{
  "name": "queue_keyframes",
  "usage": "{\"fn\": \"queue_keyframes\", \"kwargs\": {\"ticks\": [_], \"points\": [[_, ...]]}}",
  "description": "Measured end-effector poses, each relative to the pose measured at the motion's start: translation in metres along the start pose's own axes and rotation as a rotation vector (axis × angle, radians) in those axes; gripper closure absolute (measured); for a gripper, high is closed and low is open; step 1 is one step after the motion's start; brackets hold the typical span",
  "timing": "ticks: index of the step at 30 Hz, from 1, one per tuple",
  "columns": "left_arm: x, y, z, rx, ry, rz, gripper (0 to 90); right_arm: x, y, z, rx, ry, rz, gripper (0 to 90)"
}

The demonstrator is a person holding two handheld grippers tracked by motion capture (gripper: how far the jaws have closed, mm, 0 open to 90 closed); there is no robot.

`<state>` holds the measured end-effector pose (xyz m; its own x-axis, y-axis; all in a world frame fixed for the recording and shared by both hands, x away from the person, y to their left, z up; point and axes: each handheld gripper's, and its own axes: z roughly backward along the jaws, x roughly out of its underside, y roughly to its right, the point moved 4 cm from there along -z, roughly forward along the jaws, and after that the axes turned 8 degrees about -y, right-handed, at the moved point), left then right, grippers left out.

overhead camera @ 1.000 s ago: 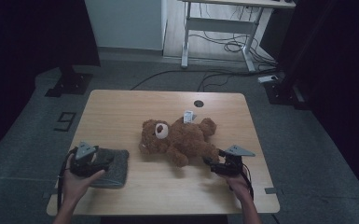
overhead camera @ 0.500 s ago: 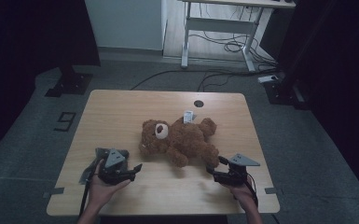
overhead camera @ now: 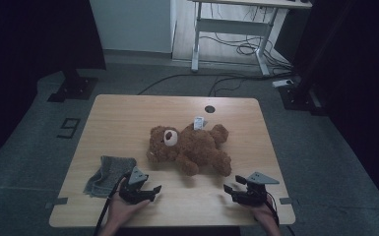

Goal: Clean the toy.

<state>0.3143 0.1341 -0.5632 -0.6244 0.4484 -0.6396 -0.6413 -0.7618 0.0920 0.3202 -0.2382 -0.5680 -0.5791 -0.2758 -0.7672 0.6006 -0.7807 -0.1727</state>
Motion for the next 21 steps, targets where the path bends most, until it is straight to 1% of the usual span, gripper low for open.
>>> {"fn": "queue_keyframes", "kwargs": {"ticks": [5,8,10,14,17,21], "points": [[0.002,0.002,-0.005,0.004,-0.019,-0.02,31.0,0.001,-0.001,-0.003,0.003,-0.015,0.013,30.0],[0.002,0.002,-0.003,0.006,-0.001,-0.024,31.2,0.001,-0.002,-0.006,0.007,-0.023,0.02,29.9],[0.001,0.0,-0.002,0.005,0.006,-0.02,31.6,0.001,-0.003,-0.007,0.005,-0.032,0.02,30.0],[0.002,-0.001,0.002,0.003,0.011,-0.02,31.5,0.001,-0.005,-0.008,0.007,-0.033,0.025,29.9],[0.002,0.0,0.004,0.003,0.019,-0.021,31.5,0.0,-0.006,-0.008,0.006,-0.025,0.018,29.1],[0.003,-0.001,0.004,0.007,0.009,-0.02,31.2,-0.001,-0.009,-0.01,0.011,-0.031,0.028,26.7]]}}
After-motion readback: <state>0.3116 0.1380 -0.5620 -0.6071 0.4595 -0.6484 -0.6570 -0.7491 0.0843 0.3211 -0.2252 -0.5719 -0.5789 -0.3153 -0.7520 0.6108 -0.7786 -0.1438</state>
